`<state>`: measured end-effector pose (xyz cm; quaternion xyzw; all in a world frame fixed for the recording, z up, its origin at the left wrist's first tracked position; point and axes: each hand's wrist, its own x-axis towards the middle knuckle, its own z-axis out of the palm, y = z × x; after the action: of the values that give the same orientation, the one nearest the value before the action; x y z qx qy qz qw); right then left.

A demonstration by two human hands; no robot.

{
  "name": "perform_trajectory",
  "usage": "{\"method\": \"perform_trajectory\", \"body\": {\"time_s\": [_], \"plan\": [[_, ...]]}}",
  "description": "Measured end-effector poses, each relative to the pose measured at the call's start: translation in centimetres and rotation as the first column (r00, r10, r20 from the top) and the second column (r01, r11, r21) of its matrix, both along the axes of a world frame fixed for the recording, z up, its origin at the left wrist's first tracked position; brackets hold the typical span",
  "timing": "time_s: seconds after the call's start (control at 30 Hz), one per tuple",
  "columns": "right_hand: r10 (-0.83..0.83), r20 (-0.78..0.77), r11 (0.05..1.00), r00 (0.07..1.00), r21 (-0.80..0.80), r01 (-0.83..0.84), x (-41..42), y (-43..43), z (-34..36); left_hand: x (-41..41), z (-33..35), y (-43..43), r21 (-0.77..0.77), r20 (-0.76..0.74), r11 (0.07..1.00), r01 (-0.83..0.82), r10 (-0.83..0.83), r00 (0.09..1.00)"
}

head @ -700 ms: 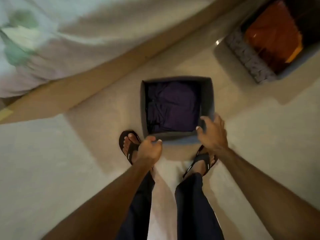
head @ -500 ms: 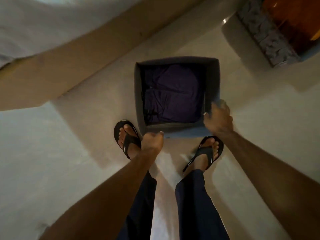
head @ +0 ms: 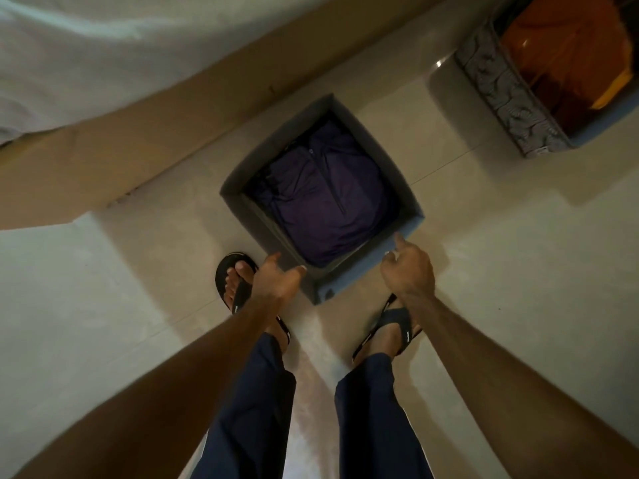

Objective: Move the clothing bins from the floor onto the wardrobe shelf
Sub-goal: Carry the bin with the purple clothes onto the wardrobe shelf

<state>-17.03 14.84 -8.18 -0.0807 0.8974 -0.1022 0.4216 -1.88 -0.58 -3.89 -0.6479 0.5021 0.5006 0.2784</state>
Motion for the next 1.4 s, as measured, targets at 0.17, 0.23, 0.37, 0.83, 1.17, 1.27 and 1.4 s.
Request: {"method": "perform_trajectory", "body": {"time_s": [0.17,0.23,0.37,0.83,1.17,1.27,1.4], "plan": [[0.174,0.135,0.982,0.975,0.047,-0.182,1.5,0.6,0.3,0.4,-0.4,-0.7,-0.071,0.043,0.997,0.008,-0.005,0.999],[0.178,0.04,0.984,0.983,0.002,-0.178,1.2,0.0,0.1,1.1,-1.4,-1.3,-0.103,0.076,0.994,0.021,-0.013,0.997],[0.332,-0.401,0.932,0.854,0.0,-0.363,-1.2,-1.9,-0.9,2.1,-3.5,-2.8,-0.124,0.048,0.992,0.037,-0.031,0.998],[0.372,-0.052,0.927,0.927,-0.034,-0.374,-5.2,-0.2,1.2,-0.5,2.8,-3.7,-0.321,0.006,0.936,0.142,-0.148,0.989],[0.296,-0.026,0.954,0.955,-0.035,-0.296,-7.3,11.4,28.9,-5.5,31.3,3.4,-0.261,-0.015,0.91,0.323,-0.338,0.941],[0.228,-0.06,0.972,0.972,-0.047,-0.231,-8.9,15.3,38.4,-7.7,39.4,6.1,-0.306,-0.075,0.882,0.358,-0.397,0.915],[0.121,-0.12,0.988,0.985,-0.08,-0.132,-10.7,19.0,48.5,-10.6,46.6,9.0,-0.441,-0.12,0.803,0.401,-0.496,0.86]]}}
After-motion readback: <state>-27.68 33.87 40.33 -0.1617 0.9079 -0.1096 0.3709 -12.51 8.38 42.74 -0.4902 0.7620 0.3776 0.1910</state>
